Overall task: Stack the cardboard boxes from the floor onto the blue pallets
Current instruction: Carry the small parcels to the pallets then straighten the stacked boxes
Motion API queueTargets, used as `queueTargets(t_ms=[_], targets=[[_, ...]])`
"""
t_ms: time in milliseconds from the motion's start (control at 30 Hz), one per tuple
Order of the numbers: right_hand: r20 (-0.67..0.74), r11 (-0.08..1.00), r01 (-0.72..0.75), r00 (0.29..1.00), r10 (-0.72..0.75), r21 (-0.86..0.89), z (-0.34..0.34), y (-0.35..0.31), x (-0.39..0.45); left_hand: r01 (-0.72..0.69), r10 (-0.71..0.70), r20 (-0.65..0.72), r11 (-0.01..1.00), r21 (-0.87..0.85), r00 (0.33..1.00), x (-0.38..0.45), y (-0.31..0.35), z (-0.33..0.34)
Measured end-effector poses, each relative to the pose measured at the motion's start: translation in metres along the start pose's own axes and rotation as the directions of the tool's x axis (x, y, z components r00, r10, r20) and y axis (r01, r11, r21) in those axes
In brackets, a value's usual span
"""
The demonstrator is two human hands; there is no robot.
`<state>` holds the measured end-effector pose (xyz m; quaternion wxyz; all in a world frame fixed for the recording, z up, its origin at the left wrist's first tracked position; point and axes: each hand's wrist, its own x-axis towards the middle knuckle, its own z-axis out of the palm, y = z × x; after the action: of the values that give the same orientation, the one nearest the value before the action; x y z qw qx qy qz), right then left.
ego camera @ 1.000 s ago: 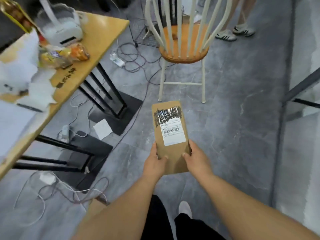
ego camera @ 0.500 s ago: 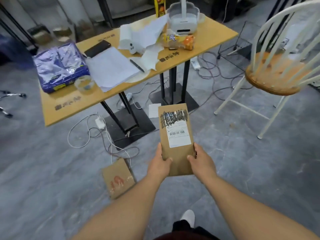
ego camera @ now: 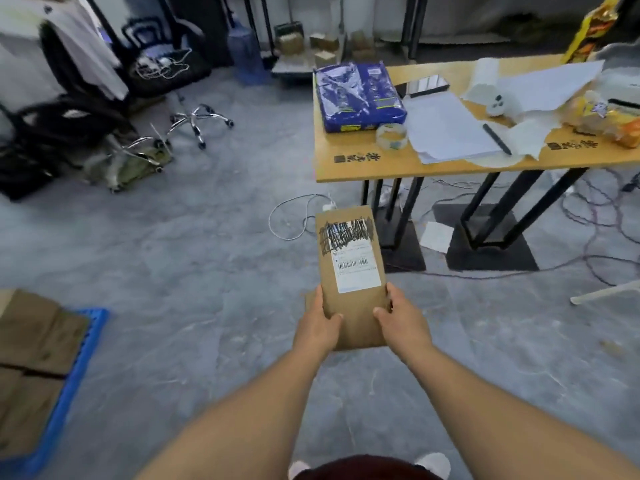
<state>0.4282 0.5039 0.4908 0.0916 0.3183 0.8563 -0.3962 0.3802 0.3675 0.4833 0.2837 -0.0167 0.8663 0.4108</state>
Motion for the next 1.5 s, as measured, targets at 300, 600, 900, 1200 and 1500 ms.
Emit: queueTargets(t_ms=[300,600,900,1200,1500], targets=[[0.147,0.982,0.179,0.975,-0.169,-0.054,0.119,-0.106,-0.007,0.102,-0.131,-0.182,0.982,-0.161,0.974,0.001,-0.096,-0.119],[0.293,0.926,0.352,0.907,-0.302,-0.134,0.193,-0.192,0.016,0.180,-0.289,-0.305,0.923,-0.340,0.907,0.023,-0.144,-0.196],[0.398,0.891,0.446,0.835,-0.381,-0.083,0.249,-0.304,0.091,0.219,-0.376,-0.408,0.898,-0.380,0.832,0.102,-0.143,-0.295],[0.478,0.816,0.570,0.746,-0.464,-0.097,0.294,-0.422,0.167,0.205,-0.442,-0.461,0.855,-0.477,0.769,0.185,-0.137,-0.394],[0.532,0.814,0.571,0.725,-0.437,-0.110,0.386,-0.533,0.210,0.225,-0.506,-0.465,0.814,-0.535,0.726,0.253,-0.183,-0.501]])
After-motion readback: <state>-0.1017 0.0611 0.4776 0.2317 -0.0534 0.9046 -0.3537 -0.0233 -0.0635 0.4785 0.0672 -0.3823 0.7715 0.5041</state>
